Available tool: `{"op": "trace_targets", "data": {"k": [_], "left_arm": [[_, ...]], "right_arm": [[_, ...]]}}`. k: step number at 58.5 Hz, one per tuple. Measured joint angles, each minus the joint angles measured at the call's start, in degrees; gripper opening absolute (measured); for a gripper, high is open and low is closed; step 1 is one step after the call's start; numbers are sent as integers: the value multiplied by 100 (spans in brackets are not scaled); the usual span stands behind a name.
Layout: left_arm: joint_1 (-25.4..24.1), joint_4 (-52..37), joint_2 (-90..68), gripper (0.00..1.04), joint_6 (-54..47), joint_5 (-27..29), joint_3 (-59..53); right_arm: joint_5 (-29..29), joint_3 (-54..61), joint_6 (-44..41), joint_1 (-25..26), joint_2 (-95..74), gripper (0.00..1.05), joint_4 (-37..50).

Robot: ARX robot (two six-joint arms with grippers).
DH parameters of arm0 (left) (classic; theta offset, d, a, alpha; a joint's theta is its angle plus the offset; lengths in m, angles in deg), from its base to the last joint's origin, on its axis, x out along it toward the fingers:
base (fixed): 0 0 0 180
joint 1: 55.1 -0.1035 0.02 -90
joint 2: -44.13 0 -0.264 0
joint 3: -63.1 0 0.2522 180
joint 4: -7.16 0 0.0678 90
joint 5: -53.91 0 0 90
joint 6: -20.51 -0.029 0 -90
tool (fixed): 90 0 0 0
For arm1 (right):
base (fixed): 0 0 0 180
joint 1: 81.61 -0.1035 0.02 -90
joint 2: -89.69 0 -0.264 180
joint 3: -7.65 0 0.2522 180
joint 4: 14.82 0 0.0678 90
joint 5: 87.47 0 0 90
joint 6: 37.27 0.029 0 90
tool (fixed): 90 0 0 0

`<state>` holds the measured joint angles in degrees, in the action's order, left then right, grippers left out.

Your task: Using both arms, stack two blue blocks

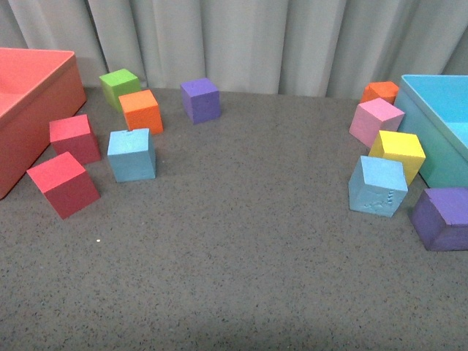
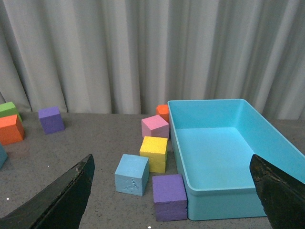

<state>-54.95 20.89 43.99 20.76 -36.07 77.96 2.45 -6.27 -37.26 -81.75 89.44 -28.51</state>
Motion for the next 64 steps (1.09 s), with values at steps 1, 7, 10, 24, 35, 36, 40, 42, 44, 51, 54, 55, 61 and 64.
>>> {"op": "trace_targets", "data": {"k": [1, 7, 10, 24, 35, 36, 40, 42, 44, 51, 54, 55, 61, 64], "left_arm": [[0, 0, 0, 98, 0, 0, 0], [0, 0, 0, 98, 0, 0, 0], [0, 0, 0, 98, 0, 0, 0], [0, 0, 0, 98, 0, 0, 0], [0, 0, 0, 98, 0, 0, 0], [0, 0, 0, 98, 0, 0, 0], [0, 0, 0, 98, 0, 0, 0], [2, 0, 0, 98, 0, 0, 0], [2, 0, 0, 98, 0, 0, 0], [0, 0, 0, 98, 0, 0, 0], [0, 0, 0, 98, 0, 0, 0], [0, 0, 0, 98, 0, 0, 0], [2, 0, 0, 98, 0, 0, 0], [0, 0, 0, 98, 0, 0, 0]], "right_arm": [[0, 0, 0, 2, 0, 95, 0], [0, 0, 0, 0, 0, 95, 0], [0, 0, 0, 0, 0, 95, 0], [0, 0, 0, 0, 0, 95, 0], [0, 0, 0, 0, 0, 95, 0], [0, 0, 0, 0, 0, 95, 0], [0, 0, 0, 0, 0, 95, 0], [0, 0, 0, 0, 0, 95, 0], [0, 0, 0, 0, 0, 95, 0], [0, 0, 0, 0, 0, 95, 0], [0, 0, 0, 0, 0, 95, 0], [0, 0, 0, 0, 0, 95, 0], [0, 0, 0, 0, 0, 95, 0], [7, 0, -4, 0, 0, 95, 0]]}}
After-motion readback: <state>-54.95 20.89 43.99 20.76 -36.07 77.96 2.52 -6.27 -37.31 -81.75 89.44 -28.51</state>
